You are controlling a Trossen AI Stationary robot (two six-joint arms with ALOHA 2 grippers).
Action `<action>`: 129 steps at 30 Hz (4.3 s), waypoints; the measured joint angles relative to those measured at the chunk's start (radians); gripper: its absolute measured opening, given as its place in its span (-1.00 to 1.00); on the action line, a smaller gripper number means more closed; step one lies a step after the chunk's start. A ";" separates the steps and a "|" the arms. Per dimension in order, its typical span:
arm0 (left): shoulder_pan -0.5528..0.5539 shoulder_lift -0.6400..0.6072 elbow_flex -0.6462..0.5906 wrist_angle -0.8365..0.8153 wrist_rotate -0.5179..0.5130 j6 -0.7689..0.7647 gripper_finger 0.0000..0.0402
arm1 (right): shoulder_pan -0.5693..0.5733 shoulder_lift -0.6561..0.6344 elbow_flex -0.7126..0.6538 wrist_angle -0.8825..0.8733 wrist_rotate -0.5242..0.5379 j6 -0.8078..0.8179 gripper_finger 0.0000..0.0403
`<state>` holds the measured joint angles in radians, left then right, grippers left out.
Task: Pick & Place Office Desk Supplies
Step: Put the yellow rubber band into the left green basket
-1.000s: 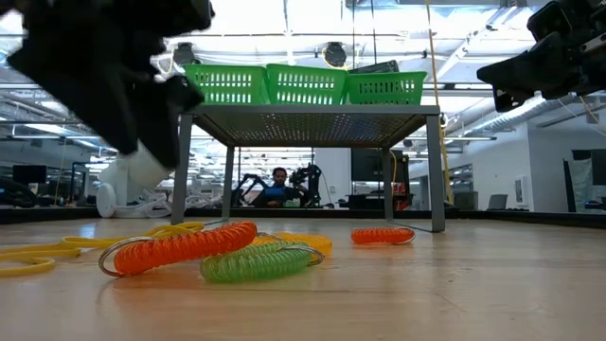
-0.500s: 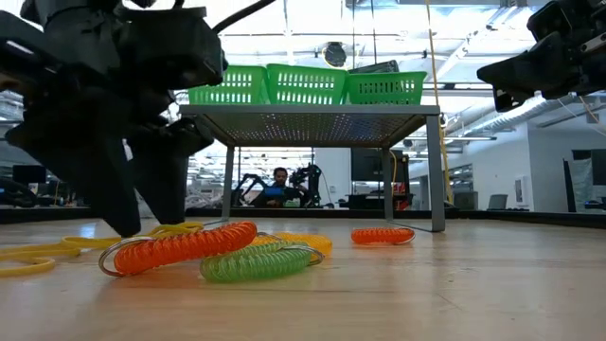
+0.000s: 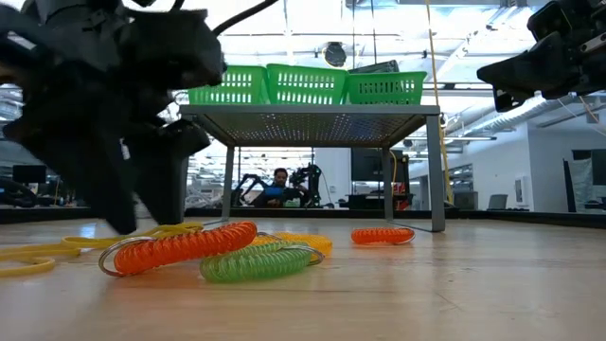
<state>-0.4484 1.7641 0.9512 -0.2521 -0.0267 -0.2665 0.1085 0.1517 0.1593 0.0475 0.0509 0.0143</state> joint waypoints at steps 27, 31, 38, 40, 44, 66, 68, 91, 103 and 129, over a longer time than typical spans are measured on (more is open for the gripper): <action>0.012 0.000 0.000 -0.044 -0.025 0.031 -0.59 | 0.000 0.000 0.000 0.000 0.000 0.000 -1.00; 0.013 0.000 0.000 -0.045 -0.025 0.033 -0.65 | 0.000 0.000 0.000 0.000 0.000 0.000 -1.00; 0.013 0.000 0.000 -0.066 -0.026 0.055 -0.68 | 0.000 0.000 0.000 0.000 0.000 0.000 -1.00; 0.014 0.010 0.000 -0.066 -0.026 0.064 -0.68 | 0.000 0.000 0.000 0.000 0.000 0.000 -1.00; 0.015 0.036 0.003 -0.053 -0.029 0.089 -0.68 | 0.000 0.000 0.000 0.000 0.000 0.000 -1.00; 0.032 -0.030 -0.002 -0.059 0.005 0.043 -0.98 | 0.000 0.000 0.000 0.000 0.000 0.000 -1.00; 0.035 -0.030 -0.002 -0.060 0.007 0.035 -0.97 | 0.000 0.000 0.000 0.000 0.000 0.000 -1.00; 0.011 -0.381 0.000 -0.028 -0.028 -0.003 -0.98 | 0.000 0.000 0.000 0.000 0.000 0.000 -1.00; 0.000 -0.540 0.000 -0.028 -0.133 -0.060 -0.98 | 0.000 0.000 0.000 0.000 0.000 0.000 -1.00; 0.062 -0.772 0.000 0.049 -0.403 -0.030 -0.98 | 0.000 0.000 0.000 0.000 0.000 0.000 -1.00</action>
<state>-0.3867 0.9924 0.9514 -0.2026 -0.4293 -0.2964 0.1081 0.1519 0.1593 0.0479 0.0509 0.0143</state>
